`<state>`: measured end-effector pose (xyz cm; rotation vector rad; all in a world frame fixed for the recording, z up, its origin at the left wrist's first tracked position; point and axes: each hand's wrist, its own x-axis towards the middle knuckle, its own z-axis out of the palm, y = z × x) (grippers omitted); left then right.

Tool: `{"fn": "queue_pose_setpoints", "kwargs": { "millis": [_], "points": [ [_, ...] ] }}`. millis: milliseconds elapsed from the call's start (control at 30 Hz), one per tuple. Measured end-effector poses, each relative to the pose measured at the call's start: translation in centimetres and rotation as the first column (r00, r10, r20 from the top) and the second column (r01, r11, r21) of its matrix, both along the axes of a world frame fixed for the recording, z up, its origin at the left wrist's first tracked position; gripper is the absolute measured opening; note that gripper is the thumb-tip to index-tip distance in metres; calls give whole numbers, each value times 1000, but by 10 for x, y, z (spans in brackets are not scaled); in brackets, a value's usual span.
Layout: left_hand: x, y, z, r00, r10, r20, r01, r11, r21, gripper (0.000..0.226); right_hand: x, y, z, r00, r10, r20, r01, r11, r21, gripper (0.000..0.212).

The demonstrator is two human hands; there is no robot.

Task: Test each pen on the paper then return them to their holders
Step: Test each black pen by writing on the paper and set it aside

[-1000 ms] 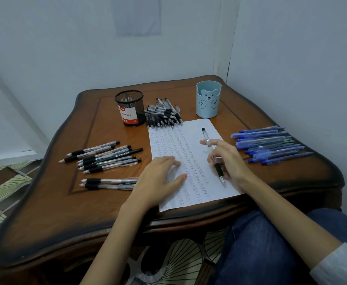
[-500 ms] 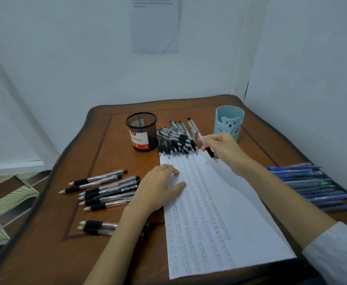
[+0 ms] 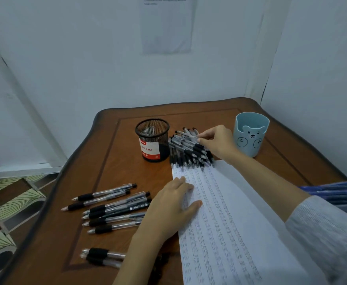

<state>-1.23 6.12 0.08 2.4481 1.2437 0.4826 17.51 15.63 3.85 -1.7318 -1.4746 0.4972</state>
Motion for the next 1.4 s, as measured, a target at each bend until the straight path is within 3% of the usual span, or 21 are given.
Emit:
{"fn": "queue_pose_setpoints", "kwargs": {
  "millis": [233, 433, 600, 700, 833, 1033, 1200, 1300, 1400],
  "points": [
    [0, 1, -2, 1000, 2, -1, -2, 1000, 8, 54, -4, 0, -10, 999, -31, 12, 31, 1000, -4, 17],
    [0, -2, -3, 1000, 11, -13, -12, 1000, -7, 53, -3, -27, -11, 984, -132, 121, 119, 987, 108, 18],
    [-1, -10, 2, 998, 41, -42, -41, 999, -10, 43, -8, -68, -9, 994, -86, 72, 76, 989, 129, 21],
    [-2, -23, 9, 996, 91, -13, -89, 991, 98, 33, -16, -93, -12, 999, -37, 29, 33, 991, 131, 27],
    [-20, -42, 12, 985, 159, 67, -168, 975, 145, 35, -37, -122, -21, 1000, 23, -9, -22, 997, 77, 28],
    [-72, -69, 6, 944, 293, 153, -318, 932, 175, 32, -77, -159, -25, 969, 237, -70, -237, 972, 4, 30],
    [-100, -81, -3, 919, 339, 202, -373, 913, 163, 27, -102, -180, -30, 907, 421, 17, -419, 905, -69, 13],
    [-104, -88, -10, 914, 353, 197, -384, 911, 148, 31, -107, -186, -36, 893, 445, 63, -438, 894, -99, 16],
    [-102, -89, -13, 921, 343, 186, -373, 912, 168, 32, -108, -192, -36, 866, 440, 236, -422, 898, -125, 17]
  ]
}}
